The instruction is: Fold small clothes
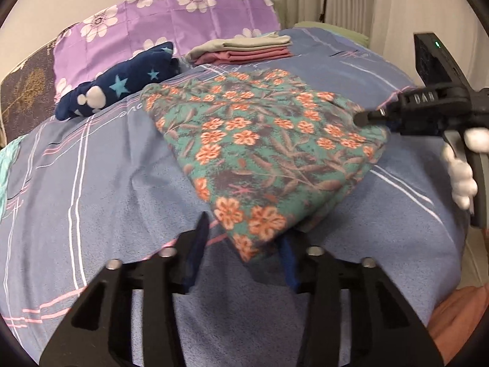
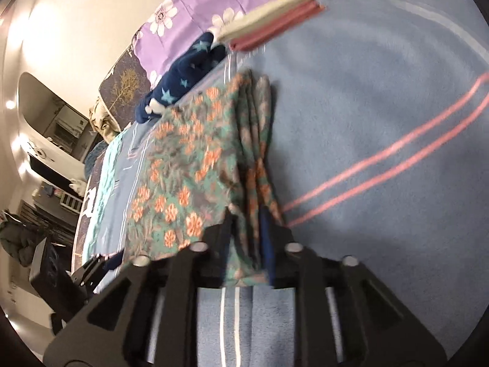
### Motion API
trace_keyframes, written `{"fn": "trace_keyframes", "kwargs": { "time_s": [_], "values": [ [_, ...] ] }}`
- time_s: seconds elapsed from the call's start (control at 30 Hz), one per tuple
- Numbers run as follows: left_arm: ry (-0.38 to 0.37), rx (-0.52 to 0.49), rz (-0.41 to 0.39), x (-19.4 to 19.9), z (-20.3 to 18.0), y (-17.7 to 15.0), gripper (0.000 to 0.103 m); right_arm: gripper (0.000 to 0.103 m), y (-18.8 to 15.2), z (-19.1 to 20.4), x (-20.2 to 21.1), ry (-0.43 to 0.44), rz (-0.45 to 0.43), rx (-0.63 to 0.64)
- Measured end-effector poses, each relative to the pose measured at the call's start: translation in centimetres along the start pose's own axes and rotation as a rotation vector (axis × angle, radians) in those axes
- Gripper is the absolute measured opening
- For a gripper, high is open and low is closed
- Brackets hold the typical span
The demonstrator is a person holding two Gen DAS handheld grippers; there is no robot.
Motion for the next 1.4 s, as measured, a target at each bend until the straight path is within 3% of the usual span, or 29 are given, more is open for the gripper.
{"fn": "trace_keyframes", "kwargs": {
  "time_s": [0.17, 0.37, 0.43, 0.5, 0.53, 0.6, 0.7, 0.8, 0.87, 0.9, 0.97, 1.07, 1.13, 1.2, 1.23, 1.27, 1.4],
  "values": [
    [-0.076, 0.000, 0.008, 1.5, -0.9, 0.1, 0.018, 0.028, 2.3, 0.7, 1.3, 0.022, -0.029, 0.023],
    [-0.216, 0.044, -0.070, 4.7, -0.8, 1.8, 0.018, 0.025, 4.0, 3.8, -0.6, 0.048, 0.010, 0.128],
    [-0.195, 0.038, -0.093, 4.1, -0.5, 3.0, 0.018, 0.024, 4.0, 4.9, -2.2, 0.059, 0.045, 0.160],
    [-0.183, 0.047, -0.063, 2.2, -0.2, 3.3, 0.020, 0.024, 3.9, 5.0, -3.7, 0.051, 0.078, 0.158],
    [-0.197, 0.066, -0.018, 0.5, -0.3, 2.9, 0.022, 0.021, 3.8, 4.7, -4.5, 0.029, 0.097, 0.154],
    [-0.207, 0.086, 0.063, -2.2, -0.5, 1.6, 0.027, 0.004, 3.4, 3.2, -5.8, -0.062, 0.113, 0.156],
    [-0.211, 0.093, 0.062, -3.5, -0.7, 0.4, 0.029, 0.001, 3.2, 2.5, -5.6, -0.049, 0.117, 0.149],
    [-0.271, 0.147, 0.070, -3.9, -0.1, 0.5, 0.030, 0.012, 4.2, 2.8, -4.8, -0.007, 0.108, 0.135],
    [-0.281, 0.152, 0.072, -4.0, 0.0, 0.6, 0.031, 0.028, 6.0, 3.2, -4.6, -0.031, 0.071, 0.151],
    [-0.279, 0.145, 0.071, -4.0, -0.2, 0.6, 0.033, 0.028, 6.8, 3.5, -4.7, -0.047, 0.053, 0.161],
    [-0.261, 0.115, 0.067, -3.9, -0.7, 0.7, 0.036, 0.031, 9.0, 4.0, -5.4, -0.049, 0.035, 0.182],
    [-0.209, 0.061, 0.065, -3.7, -1.4, 0.5, 0.038, 0.056, 11.7, 3.8, -8.5, -0.099, 0.062, 0.196],
    [-0.184, 0.034, 0.067, -3.6, -1.7, 0.4, 0.038, 0.056, 12.9, 3.3, -10.9, -0.160, 0.086, 0.218],
    [-0.174, 0.025, 0.064, -3.6, -1.6, 0.5, 0.039, 0.050, 13.5, 2.7, -12.7, -0.185, 0.107, 0.219],
    [-0.178, 0.028, 0.064, -3.6, -1.5, 0.5, 0.039, 0.028, 13.6, 2.6, -13.3, -0.186, 0.113, 0.223],
    [-0.182, 0.032, 0.064, -3.6, -1.5, 0.5, 0.039, 0.016, 13.7, 3.0, -13.6, -0.181, 0.107, 0.253],
    [-0.209, 0.053, 0.064, -3.7, -1.2, 0.5, 0.039, 0.012, 13.8, 2.7, -13.4, -0.333, 0.035, 0.384]
  ]
}}
Point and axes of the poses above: each gripper's, at about its wrist camera, not at the fingertips, and x roughly against the way its jaws point, z to its left, y to its top, the point moved 7 cm from there along -x, roughly the way its jaws point, and after that the axes turned 2 degrees about -x, right-handed, at the moved point
